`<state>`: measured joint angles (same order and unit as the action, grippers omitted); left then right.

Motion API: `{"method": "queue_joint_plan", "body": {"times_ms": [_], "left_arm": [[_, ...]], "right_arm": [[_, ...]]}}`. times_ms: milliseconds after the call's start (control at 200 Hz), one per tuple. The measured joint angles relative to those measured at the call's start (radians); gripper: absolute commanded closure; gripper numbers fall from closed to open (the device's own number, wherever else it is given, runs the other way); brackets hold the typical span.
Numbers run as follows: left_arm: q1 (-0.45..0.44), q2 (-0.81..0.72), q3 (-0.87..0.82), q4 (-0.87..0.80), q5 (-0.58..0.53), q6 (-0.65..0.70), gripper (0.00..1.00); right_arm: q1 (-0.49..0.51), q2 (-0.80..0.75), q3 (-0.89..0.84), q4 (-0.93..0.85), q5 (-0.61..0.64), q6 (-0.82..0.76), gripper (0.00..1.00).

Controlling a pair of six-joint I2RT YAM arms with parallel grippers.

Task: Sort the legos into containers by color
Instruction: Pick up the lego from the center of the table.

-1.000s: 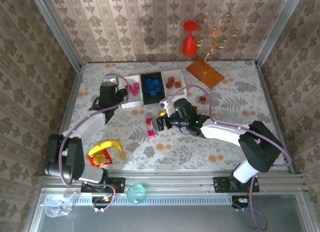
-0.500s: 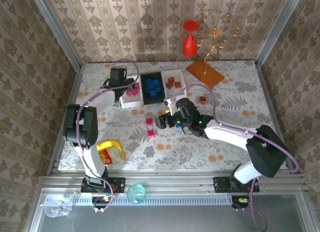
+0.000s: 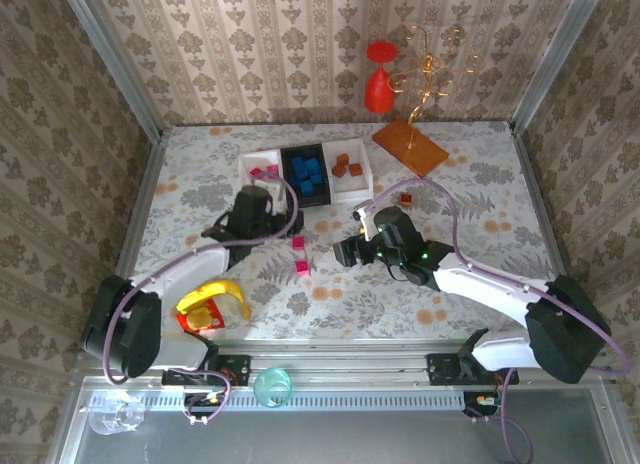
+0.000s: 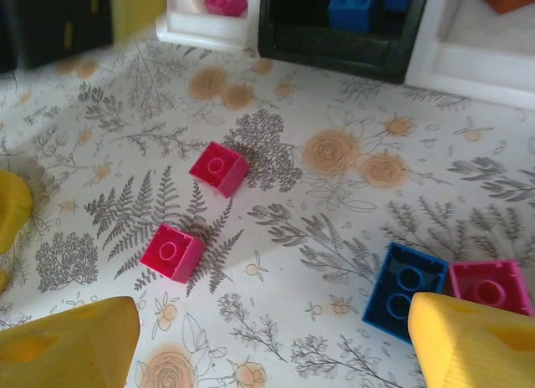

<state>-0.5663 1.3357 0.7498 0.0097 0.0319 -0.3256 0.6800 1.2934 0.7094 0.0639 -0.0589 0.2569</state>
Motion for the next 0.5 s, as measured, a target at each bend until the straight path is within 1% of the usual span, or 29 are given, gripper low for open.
{"method": "queue_joint_plan", "body": {"times_ms": [115, 210, 290, 390, 500], "left_arm": [[-0.063, 0.005, -0.034, -0.031, -0.003, -0.013, 0.20], [-0.075, 0.051, -0.031, -0.033, -0.014, -0.020, 0.17], [-0.080, 0.106, -0.021, -0.032, -0.029, -0.023, 0.16], [-0.082, 0.177, -0.001, -0.032, -0.040, -0.030, 0.18], [-0.088, 0.253, 0.034, -0.026, -0.052, -0.040, 0.24]], "right_arm": [[-0.008, -0.020, -0.026, -0.001, 0.000, 0.000, 0.12], [-0.010, -0.020, -0.037, 0.000, -0.002, 0.001, 0.12], [-0.010, -0.019, -0.040, 0.014, -0.015, 0.004, 0.11], [-0.010, -0.017, -0.051, 0.046, -0.035, 0.008, 0.11], [-0.010, -0.017, -0.063, 0.065, -0.048, 0.008, 0.10]]}}
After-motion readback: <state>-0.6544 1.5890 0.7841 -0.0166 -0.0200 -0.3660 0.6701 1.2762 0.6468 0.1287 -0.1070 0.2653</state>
